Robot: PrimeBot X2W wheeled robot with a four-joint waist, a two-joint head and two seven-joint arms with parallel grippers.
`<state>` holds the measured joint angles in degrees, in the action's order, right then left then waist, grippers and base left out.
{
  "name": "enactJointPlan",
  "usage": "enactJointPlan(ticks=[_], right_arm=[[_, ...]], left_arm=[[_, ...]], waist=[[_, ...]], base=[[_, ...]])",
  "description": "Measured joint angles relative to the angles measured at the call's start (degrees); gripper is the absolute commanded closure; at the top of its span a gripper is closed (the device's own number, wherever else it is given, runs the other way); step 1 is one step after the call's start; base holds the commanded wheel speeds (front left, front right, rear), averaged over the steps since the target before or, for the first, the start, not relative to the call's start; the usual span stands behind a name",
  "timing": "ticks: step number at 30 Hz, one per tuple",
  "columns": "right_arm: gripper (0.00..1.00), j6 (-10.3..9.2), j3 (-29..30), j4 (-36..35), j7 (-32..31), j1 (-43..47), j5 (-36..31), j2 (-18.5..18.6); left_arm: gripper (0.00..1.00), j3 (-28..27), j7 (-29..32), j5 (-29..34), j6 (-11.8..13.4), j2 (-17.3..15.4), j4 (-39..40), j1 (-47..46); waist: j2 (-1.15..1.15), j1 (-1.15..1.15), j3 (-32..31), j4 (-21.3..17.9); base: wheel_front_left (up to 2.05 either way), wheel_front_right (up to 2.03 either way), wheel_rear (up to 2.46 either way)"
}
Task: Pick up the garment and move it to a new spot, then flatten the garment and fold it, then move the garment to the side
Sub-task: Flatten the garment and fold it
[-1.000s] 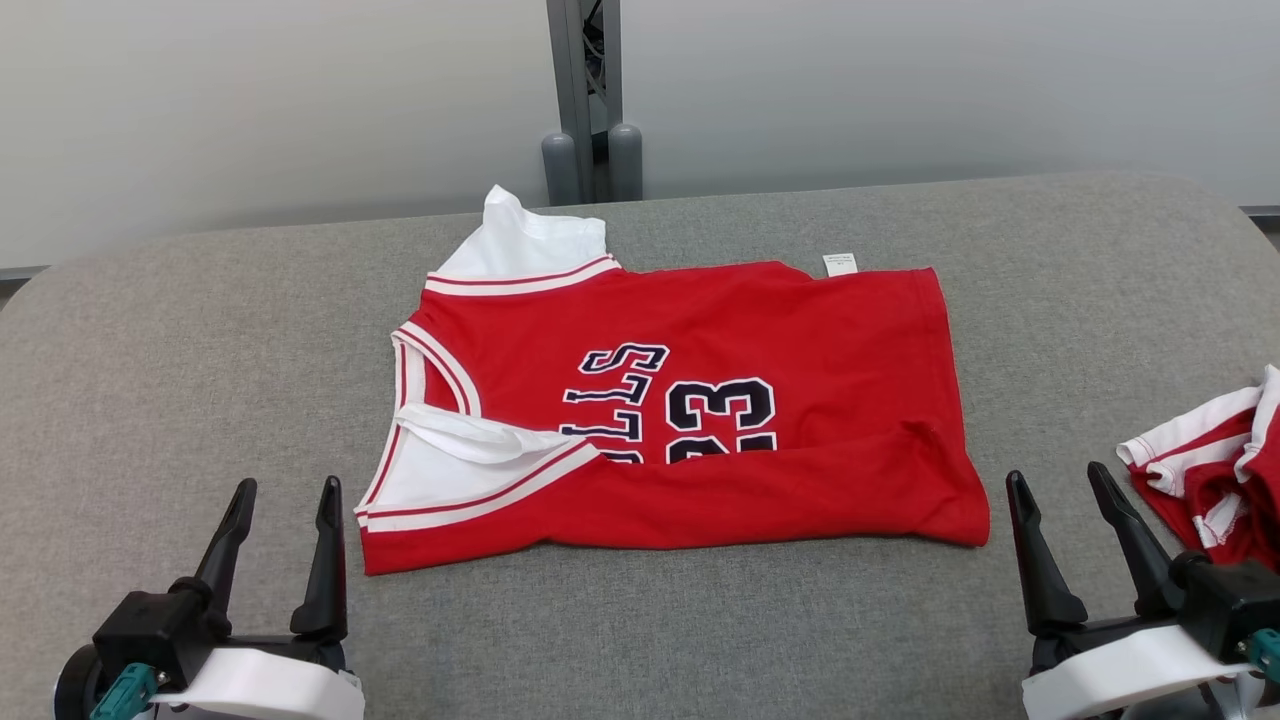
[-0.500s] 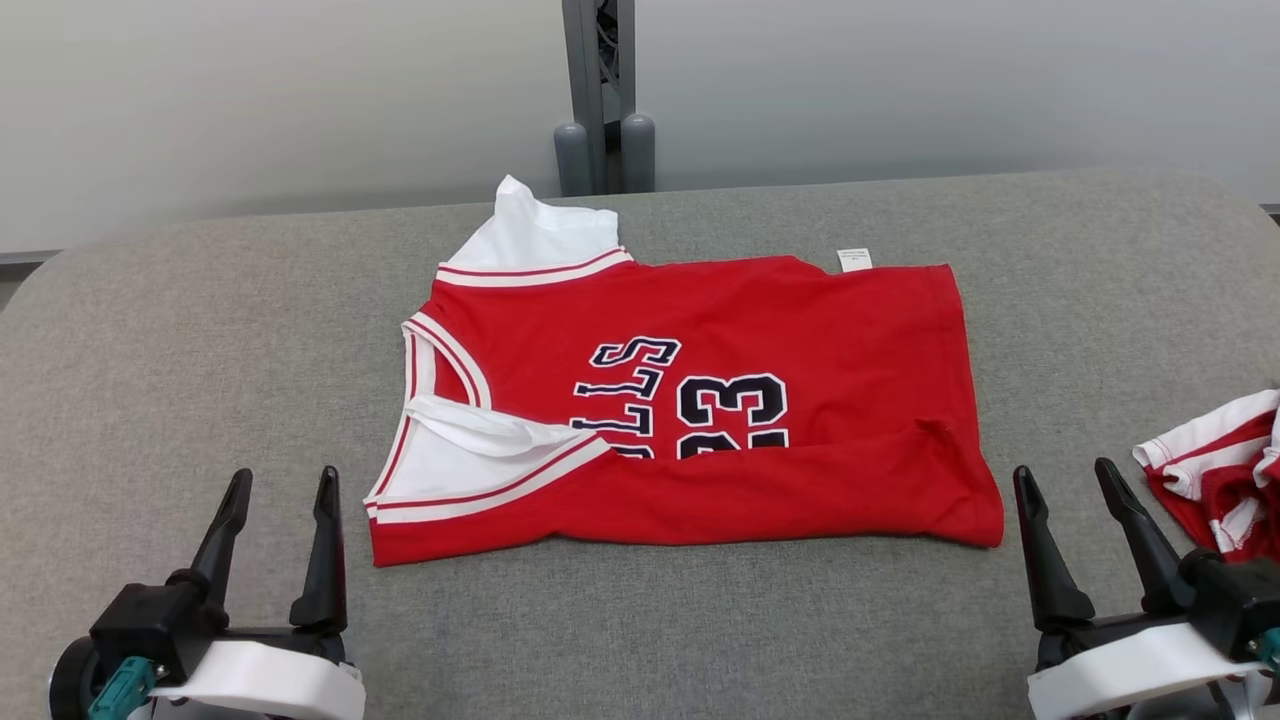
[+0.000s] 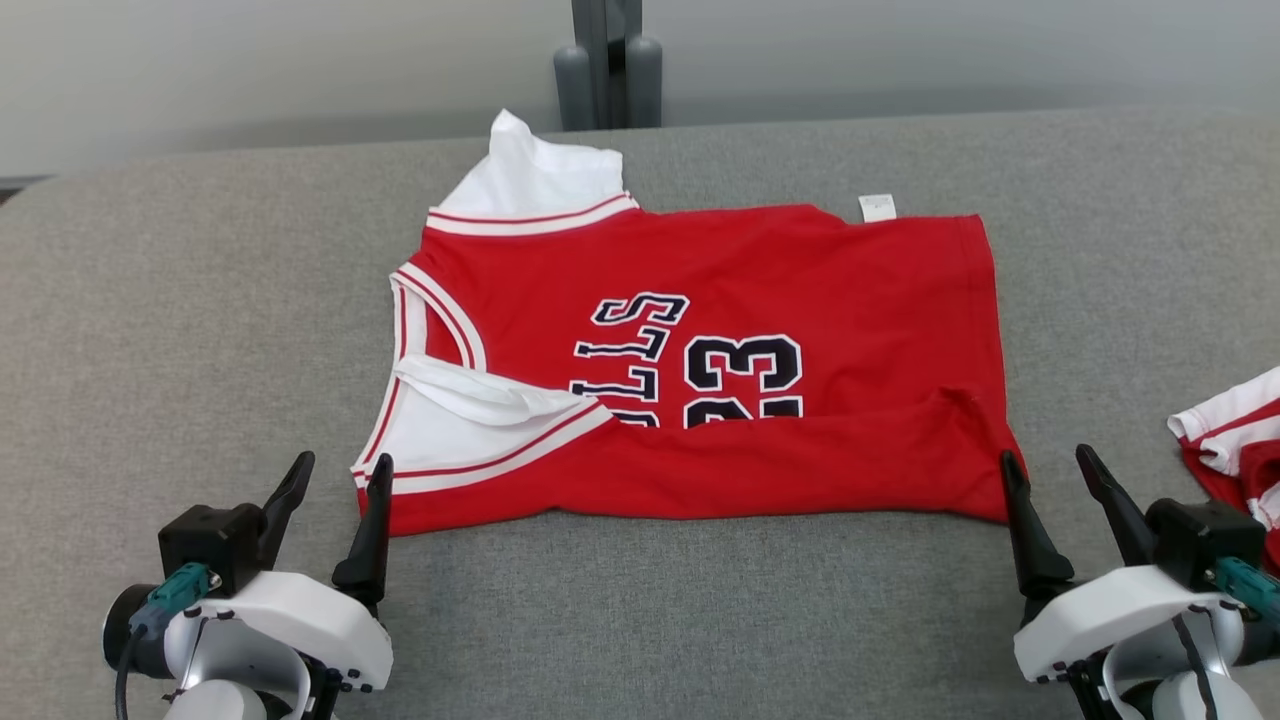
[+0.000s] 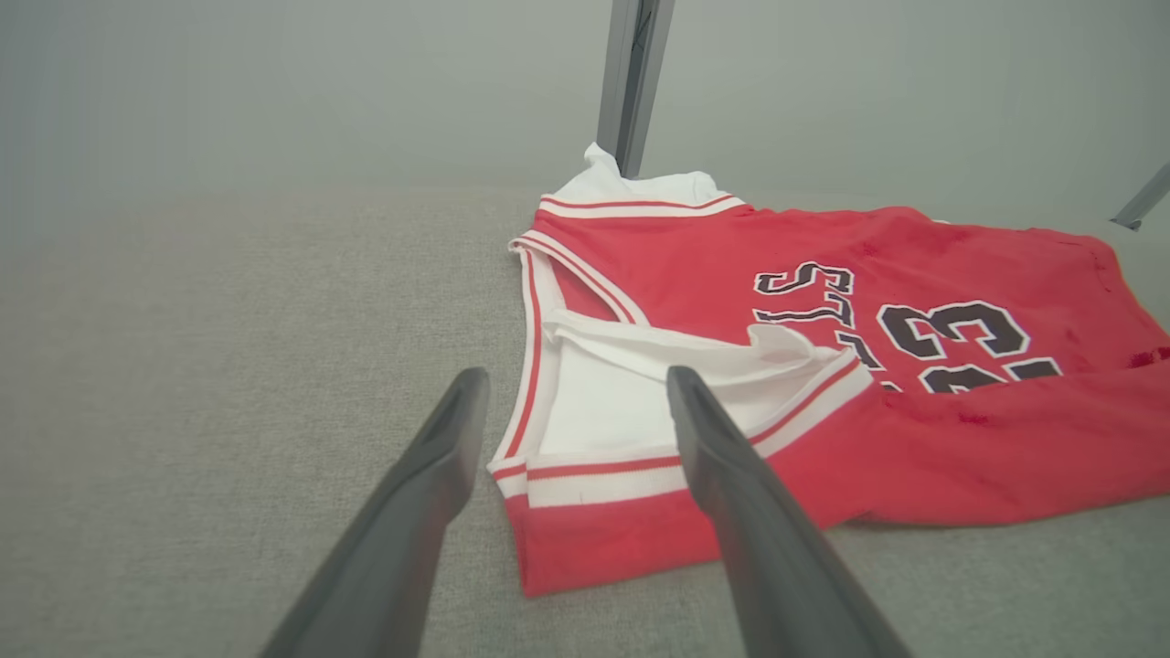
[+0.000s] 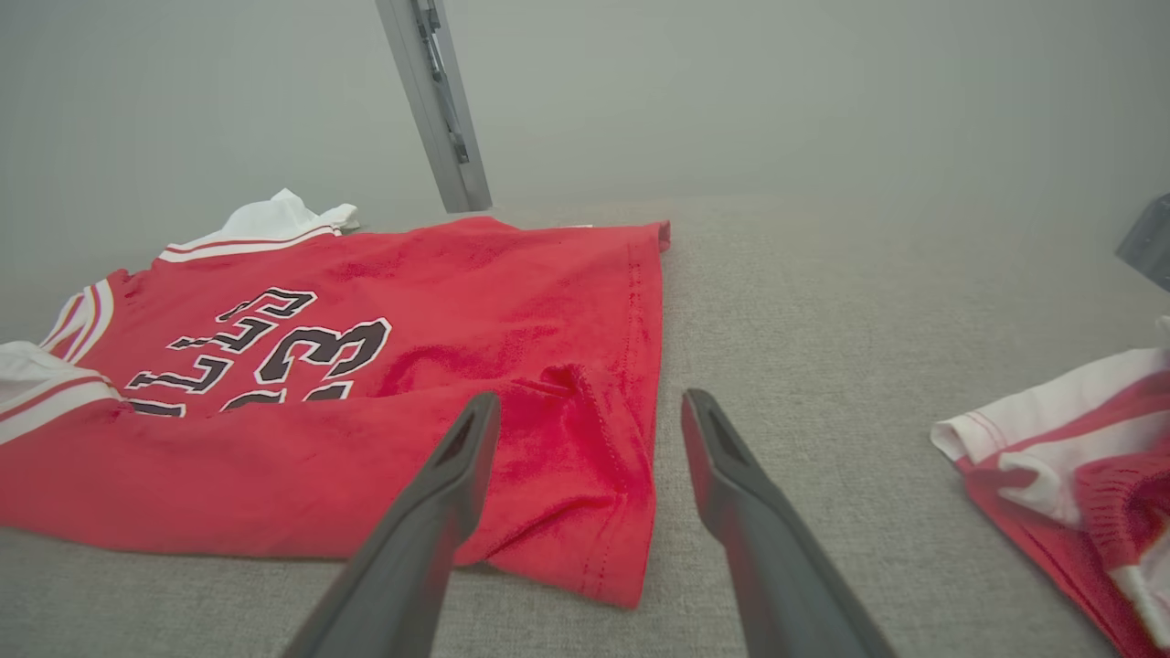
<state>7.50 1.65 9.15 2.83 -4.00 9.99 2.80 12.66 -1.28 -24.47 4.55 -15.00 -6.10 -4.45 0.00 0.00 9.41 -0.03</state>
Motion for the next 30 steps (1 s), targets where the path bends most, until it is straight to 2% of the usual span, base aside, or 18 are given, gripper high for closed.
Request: enactJointPlan(ticks=[10,18,19,20,21,22,23,24,30], right_arm=[[0.00,0.00,-0.8,10.5,1.3,-6.4,0.9,0.0],[0.00,0.00,-2.1,16.5,1.2,-8.8,3.1,0.1],[0.05,0.00,-2.4,17.0,1.3,-9.1,3.3,0.1],[0.20,0.00,-2.5,17.4,1.3,-9.4,3.4,0.1],[0.50,0.00,-2.7,17.8,1.3,-9.6,3.9,0.1],[0.65,0.00,-3.1,18.3,1.2,-9.9,4.2,0.2],[1.00,0.00,-3.3,18.6,1.2,-10.2,4.4,0.2],[1.00,0.00,-3.6,18.9,1.2,-10.5,4.9,0.2],[1.00,0.01,-4.3,19.3,1.1,-11.0,6.1,0.0]], left_arm=[[0.00,-0.1,0.8,-3.1,-2.0,0.8,-8.4,-3.5],[0.00,0.2,3.8,-5.5,-3.2,1.0,-11.3,-4.7],[0.00,0.2,4.6,-5.9,-3.4,1.1,-11.6,-4.9],[0.00,0.2,5.2,-6.4,-3.5,1.1,-11.7,-5.2],[0.01,0.3,5.9,-6.6,-3.5,1.0,-11.8,-5.3],[0.25,0.3,6.9,-7.1,-3.7,0.9,-12.0,-5.4],[0.56,0.2,7.3,-7.6,-4.0,0.9,-11.9,-5.5],[1.00,0.3,7.4,-7.6,-4.0,0.9,-11.9,-5.6],[1.00,0.1,8.6,-9.4,-4.6,1.1,-11.2,-5.6]], waist=[[0.00,0.00,6.4,-0.1],[0.00,0.00,7.8,0.0],[0.00,0.00,7.8,-0.1],[0.00,0.00,7.8,-0.2],[0.00,0.00,7.9,-0.3],[0.00,0.00,7.9,-0.4],[0.00,0.00,7.9,-0.5],[0.00,0.00,7.8,-0.5],[0.00,0.00,7.3,-0.6]], base=[[0.00,0.00,0.00],[0.00,0.00,0.00],[0.00,0.00,0.00],[0.00,0.00,0.00],[0.00,0.00,0.00],[0.00,0.00,0.00],[0.00,0.00,0.00],[0.00,0.00,0.00],[0.00,0.00,0.00]])
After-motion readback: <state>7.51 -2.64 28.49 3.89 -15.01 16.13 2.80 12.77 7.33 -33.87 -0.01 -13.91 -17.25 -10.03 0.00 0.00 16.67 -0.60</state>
